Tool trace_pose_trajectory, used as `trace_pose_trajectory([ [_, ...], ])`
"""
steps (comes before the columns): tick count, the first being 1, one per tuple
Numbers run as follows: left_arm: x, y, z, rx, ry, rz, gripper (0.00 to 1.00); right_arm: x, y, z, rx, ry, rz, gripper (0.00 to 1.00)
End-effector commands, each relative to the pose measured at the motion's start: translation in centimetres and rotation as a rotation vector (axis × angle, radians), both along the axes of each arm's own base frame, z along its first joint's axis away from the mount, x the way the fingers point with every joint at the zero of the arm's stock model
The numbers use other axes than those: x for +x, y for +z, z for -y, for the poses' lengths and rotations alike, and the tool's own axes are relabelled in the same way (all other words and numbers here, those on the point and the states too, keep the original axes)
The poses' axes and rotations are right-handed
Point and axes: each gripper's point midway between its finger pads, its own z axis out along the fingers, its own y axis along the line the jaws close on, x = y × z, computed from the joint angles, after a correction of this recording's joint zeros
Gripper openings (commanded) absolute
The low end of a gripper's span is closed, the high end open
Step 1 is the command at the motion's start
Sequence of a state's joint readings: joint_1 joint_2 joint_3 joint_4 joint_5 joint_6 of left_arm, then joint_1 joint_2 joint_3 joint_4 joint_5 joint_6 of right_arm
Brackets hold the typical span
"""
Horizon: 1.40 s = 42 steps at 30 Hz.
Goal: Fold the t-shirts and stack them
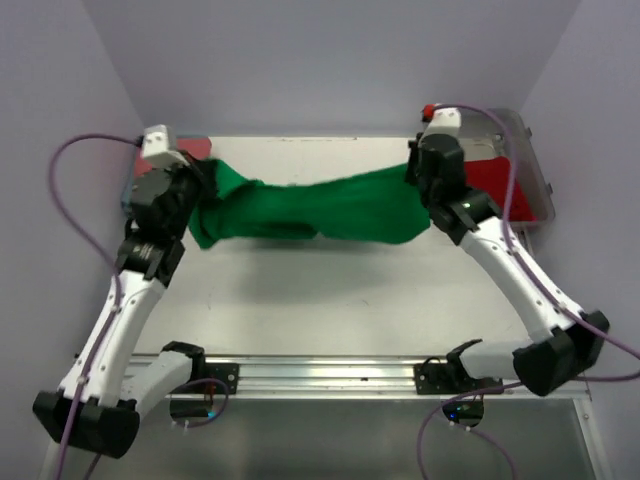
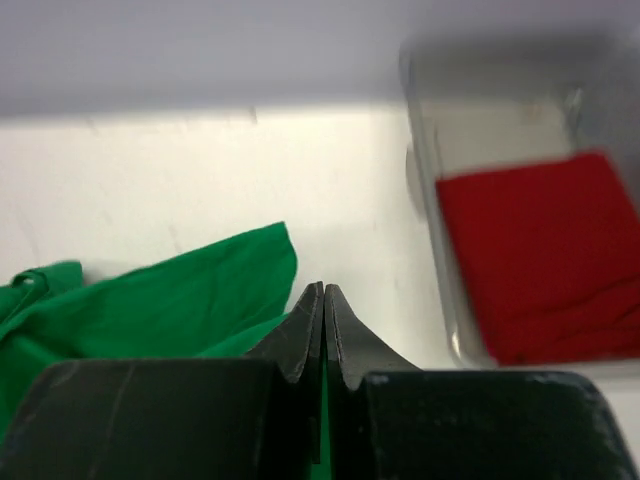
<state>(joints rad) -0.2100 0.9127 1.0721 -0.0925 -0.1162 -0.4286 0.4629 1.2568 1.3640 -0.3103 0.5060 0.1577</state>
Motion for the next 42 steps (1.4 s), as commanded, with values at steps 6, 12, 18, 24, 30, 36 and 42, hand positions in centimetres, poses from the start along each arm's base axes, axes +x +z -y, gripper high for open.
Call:
trace_pose_trajectory([
  [6,-3.9,-27.3,2.6,0.019,-0.118,-0.853,0.00,-5.9,-18.3,-0.4,-0.149,-0.070,-0.569,0.00],
  [12,-8.7,-27.1,3.8,-0.001,-0.199,-0.879,0.00,-9.8,-21.2,-0.9,-0.172,-0.037,-0.704,0.00],
  [18,-12.4,-25.6,4.5,-0.028,-0.269,-0.940,0.00,-13.8,-22.6,-1.5,-0.168,0.036,-0.858,0.00],
  [24,-16.9,-23.8,3.8,-0.065,-0.272,-0.990,0.00,-20.6,-22.2,-2.7,-0.146,0.183,-1.016,0.00],
  [30,-21.7,-19.9,3.7,-0.094,-0.341,-1.027,0.00,-27.9,-18.2,-2.5,0.004,0.356,-1.099,0.00],
  [36,-22.2,-18.1,4.0,-0.057,-0.400,-1.029,0.09,-30.0,-14.5,1.3,-0.013,0.305,-1.036,0.59],
  [42,-20.0,-16.5,1.4,0.012,-0.228,-0.972,0.95,-27.2,-14.9,2.5,-0.090,0.179,-0.955,0.96],
])
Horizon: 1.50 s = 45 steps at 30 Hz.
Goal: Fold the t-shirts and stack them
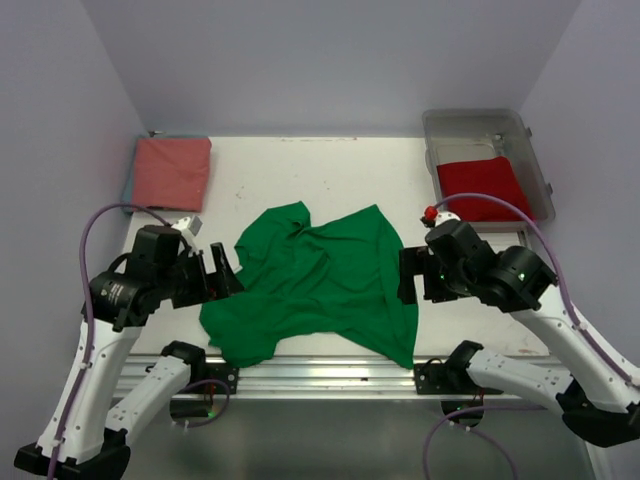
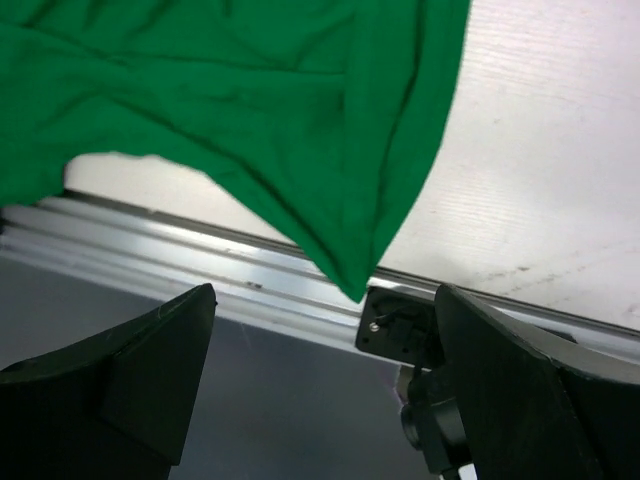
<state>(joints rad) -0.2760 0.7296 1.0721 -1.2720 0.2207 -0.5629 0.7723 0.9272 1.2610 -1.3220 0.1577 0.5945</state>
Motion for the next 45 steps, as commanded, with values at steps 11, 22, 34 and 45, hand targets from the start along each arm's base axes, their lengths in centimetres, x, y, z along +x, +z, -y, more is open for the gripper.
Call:
trace_pose_trajectory([
  [11,11.4,-1.3,-0.7,0.057,0.173,0.331,0.61,11.8,-4.4,-2.6,-0.239,-0.137,0.179,0.00],
  [22,20.8,-7.8,1.9,0.078,0.153,0.332,0.00,22.9,-12.3,-8.0,-0.252,-0.117,0.117,0.00],
  [34,27.7,-12.2,3.1,0.101,0.220,0.279,0.00,28.8,-18.8,-7.0,-0.347,-0.175,0.013,0.00],
  [45,33.8,-13.8,6.9,-0.010,0.154,0.345,0.00,29.3,-20.9,-6.5,-0.337,-0.176,-0.024,0.00],
])
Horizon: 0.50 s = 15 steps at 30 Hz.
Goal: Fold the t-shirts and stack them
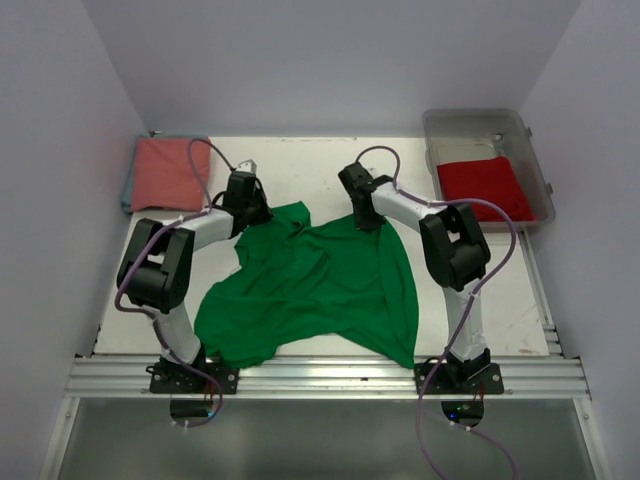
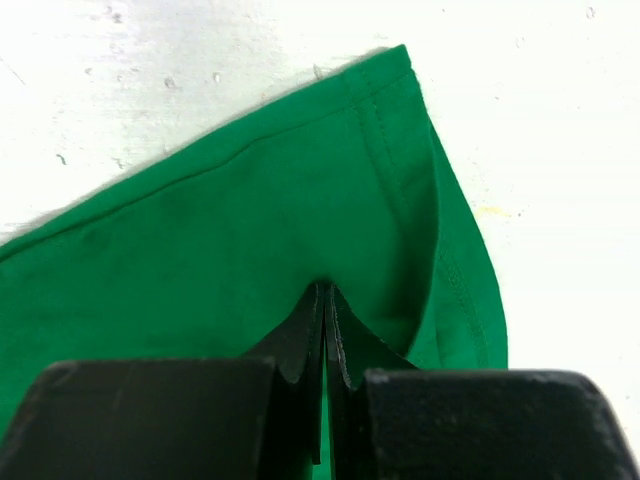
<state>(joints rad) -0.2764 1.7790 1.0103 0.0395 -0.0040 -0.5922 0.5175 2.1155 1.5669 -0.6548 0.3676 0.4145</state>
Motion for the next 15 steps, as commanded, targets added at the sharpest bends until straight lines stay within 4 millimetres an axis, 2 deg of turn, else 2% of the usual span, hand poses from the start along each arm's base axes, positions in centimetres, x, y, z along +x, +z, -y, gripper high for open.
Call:
trace_pose_trajectory([
  [1,3.2,0.8,2.6,-0.087,-0.058,0.078,0.00,1.5,0.0,-0.9,0.030,0.021,0.023,0.00],
  [2,3.4,0.5,3.0,-0.095,-0.074,0.072,0.00,1.5,-0.5,-0.8,0.027,0.018,0.014,0.00],
  [3,3.7,-0.7,3.6,-0.103,-0.100,0.040,0.00,1.7,-0.7,-0.5,0.023,0.012,0.009,0.00],
  [4,3.8,-1.4,3.7,-0.094,-0.100,0.009,0.00,1.8,-0.6,-0.6,0.025,0.011,0.010,0.00],
  [5,4.5,-1.3,3.8,-0.086,-0.099,0.002,0.00,1.9,-0.9,-0.3,0.022,0.006,0.006,0.00],
  [6,4.2,-2.2,3.7,-0.073,-0.100,-0.031,0.00,2.0,-0.8,-0.2,0.025,0.000,0.008,0.00],
  [7,4.1,-3.4,3.3,-0.050,-0.082,-0.061,0.00,2.2,-0.9,-0.1,0.026,-0.009,0.009,0.00],
  [8,4.4,-3.4,3.0,-0.035,-0.068,-0.067,0.00,2.3,-1.1,0.3,0.021,-0.023,0.006,0.00],
  [10,3.7,-5.1,1.8,0.018,-0.023,-0.134,0.00,2.5,-1.1,1.1,0.004,-0.065,0.005,0.00],
  [11,4.1,-5.0,1.6,0.028,-0.012,-0.140,0.00,2.6,-1.2,1.9,-0.003,-0.089,0.000,0.00],
  [13,3.7,-6.1,0.0,0.074,0.038,-0.192,0.00,2.6,-1.5,3.0,-0.019,-0.144,-0.018,0.00],
  [15,3.8,-6.2,-1.5,0.099,0.085,-0.223,0.00,2.6,-2.2,5.0,-0.051,-0.202,-0.054,0.00],
])
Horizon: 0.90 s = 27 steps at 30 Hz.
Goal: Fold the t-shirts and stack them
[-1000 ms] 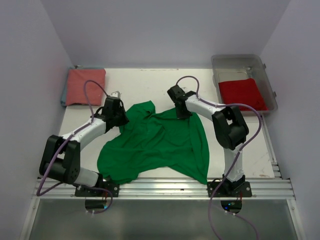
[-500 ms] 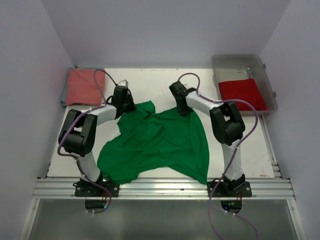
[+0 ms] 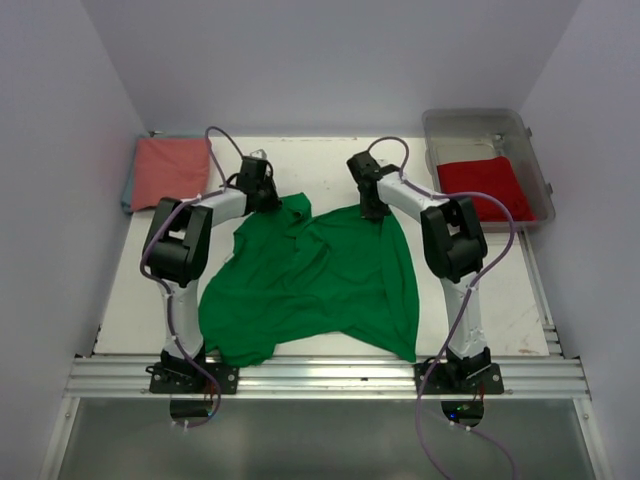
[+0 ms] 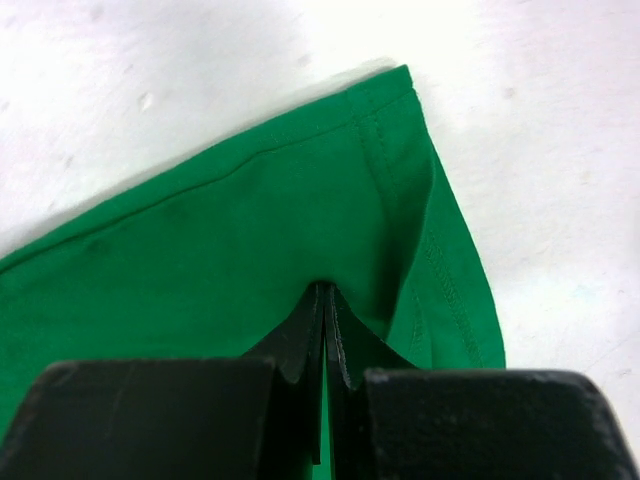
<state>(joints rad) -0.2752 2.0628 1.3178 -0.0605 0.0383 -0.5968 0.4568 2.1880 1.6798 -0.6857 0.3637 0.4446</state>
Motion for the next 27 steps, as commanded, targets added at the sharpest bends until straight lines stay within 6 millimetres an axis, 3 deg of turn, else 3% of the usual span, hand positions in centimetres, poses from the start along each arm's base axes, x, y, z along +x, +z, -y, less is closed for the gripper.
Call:
trace_pose_trajectory([
  [1,-1.5,-3.3,-4.7,0.139,0.138,-0.146,0.00,-0.3,-2.4,4.7,-0.071,-0.156,-0.084,0.00],
  [6,-1.6,-3.0,-8.9,0.184,0.284,-0.171,0.00,-0.2,-3.1,7.4,-0.088,-0.237,-0.117,0.00],
  [12,-1.2,-1.3,-11.6,0.198,0.385,-0.133,0.00,0.6,-3.4,9.2,-0.102,-0.285,-0.126,0.00],
  [19,1.1,0.9,-12.5,0.113,0.404,-0.055,0.00,2.9,-3.3,9.3,-0.087,-0.286,-0.102,0.00],
  [22,3.6,2.5,-12.8,0.110,0.402,-0.012,0.00,4.6,-3.2,9.0,-0.074,-0.282,-0.092,0.00],
  [23,3.8,2.3,-13.0,0.119,0.406,-0.029,0.00,5.7,-2.2,8.8,-0.058,-0.281,-0.069,0.00],
  [24,4.2,1.3,-13.0,0.119,0.399,-0.050,0.00,6.1,-2.9,9.1,-0.058,-0.282,-0.080,0.00],
  [26,5.8,2.0,-13.3,0.106,0.398,-0.036,0.00,7.8,-1.8,8.9,-0.031,-0.283,-0.049,0.00],
  [27,6.1,0.9,-13.2,0.103,0.389,-0.057,0.00,8.0,-2.7,9.1,-0.029,-0.279,-0.066,0.00],
])
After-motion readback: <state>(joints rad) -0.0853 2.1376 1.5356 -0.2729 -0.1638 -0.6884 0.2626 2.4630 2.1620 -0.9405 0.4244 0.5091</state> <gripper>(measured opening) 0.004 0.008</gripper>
